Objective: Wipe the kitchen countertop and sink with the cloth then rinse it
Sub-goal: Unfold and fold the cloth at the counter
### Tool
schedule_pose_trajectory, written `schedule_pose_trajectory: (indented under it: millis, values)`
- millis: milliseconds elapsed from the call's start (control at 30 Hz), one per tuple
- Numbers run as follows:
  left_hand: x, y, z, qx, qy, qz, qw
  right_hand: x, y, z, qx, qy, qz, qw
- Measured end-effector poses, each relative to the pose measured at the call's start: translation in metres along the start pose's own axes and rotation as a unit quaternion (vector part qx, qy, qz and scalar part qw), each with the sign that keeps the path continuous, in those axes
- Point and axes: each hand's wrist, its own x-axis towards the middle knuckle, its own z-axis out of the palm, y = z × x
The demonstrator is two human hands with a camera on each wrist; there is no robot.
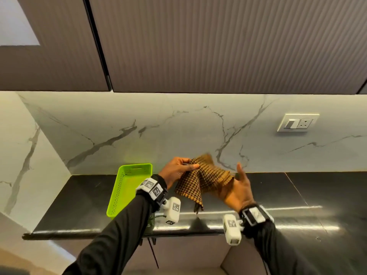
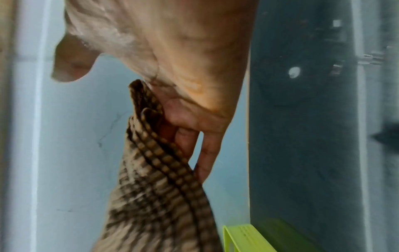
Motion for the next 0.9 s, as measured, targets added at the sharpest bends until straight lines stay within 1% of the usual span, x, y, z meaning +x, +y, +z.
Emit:
schedule_pose_trajectory:
  millis: [67,133,167,233,367,400,500,533,567,600,667,733,767,833,900]
  values:
    - [-0.003,-0.023,-0.003,0.002,0.033,-0.026,0.999,-0.001,0.025,-0.014,0.013,-0.002,0.0,1.0]
    - [-0.009,-0.041,-0.006,-0.013,0.058,-0.061,0.996,0.001,0.041,-0.025,-0.001,0.022,-0.009,1.0]
    - [-0.012,-0.047,-0.005,-0.026,0.066,-0.079,0.994,0.001,0.047,-0.029,-0.011,0.031,-0.011,0.999]
    - [-0.017,-0.05,-0.003,-0.051,0.079,-0.09,0.991,0.004,0.054,-0.03,-0.031,0.041,-0.014,0.999]
    - [-0.018,-0.047,0.003,-0.074,0.109,-0.09,0.987,0.01,0.042,-0.017,-0.082,0.026,-0.021,0.996]
    - [-0.017,-0.046,0.002,-0.074,0.113,-0.094,0.986,0.014,0.036,-0.012,-0.109,0.032,-0.009,0.993]
    - [-0.017,-0.041,-0.005,-0.058,0.107,-0.1,0.988,0.027,0.017,0.001,-0.193,0.087,0.052,0.976]
    - [-0.019,-0.038,-0.007,-0.066,0.101,-0.093,0.988,0.03,0.011,0.004,-0.211,0.093,0.05,0.972]
    - [-0.02,-0.035,-0.01,-0.079,0.093,-0.077,0.989,0.032,0.005,0.008,-0.221,0.087,0.032,0.971]
    - [-0.023,-0.031,-0.011,-0.097,0.085,-0.052,0.99,0.031,-0.002,0.012,-0.225,0.067,-0.001,0.972]
    - [-0.027,-0.02,-0.011,-0.123,0.065,0.008,0.99,0.025,-0.015,0.019,-0.213,0.004,-0.088,0.973]
    - [-0.026,-0.01,-0.01,-0.127,0.045,0.053,0.99,0.018,-0.024,0.023,-0.204,-0.04,-0.15,0.967]
    - [-0.024,-0.006,-0.011,-0.117,0.042,0.068,0.99,0.016,-0.027,0.024,-0.218,-0.055,-0.171,0.959]
    - [-0.023,-0.003,-0.012,-0.08,0.055,0.09,0.991,0.016,-0.026,0.021,-0.267,-0.07,-0.192,0.942]
    - [-0.024,-0.005,-0.012,-0.043,0.061,0.093,0.993,0.016,-0.023,0.016,-0.294,-0.054,-0.19,0.935]
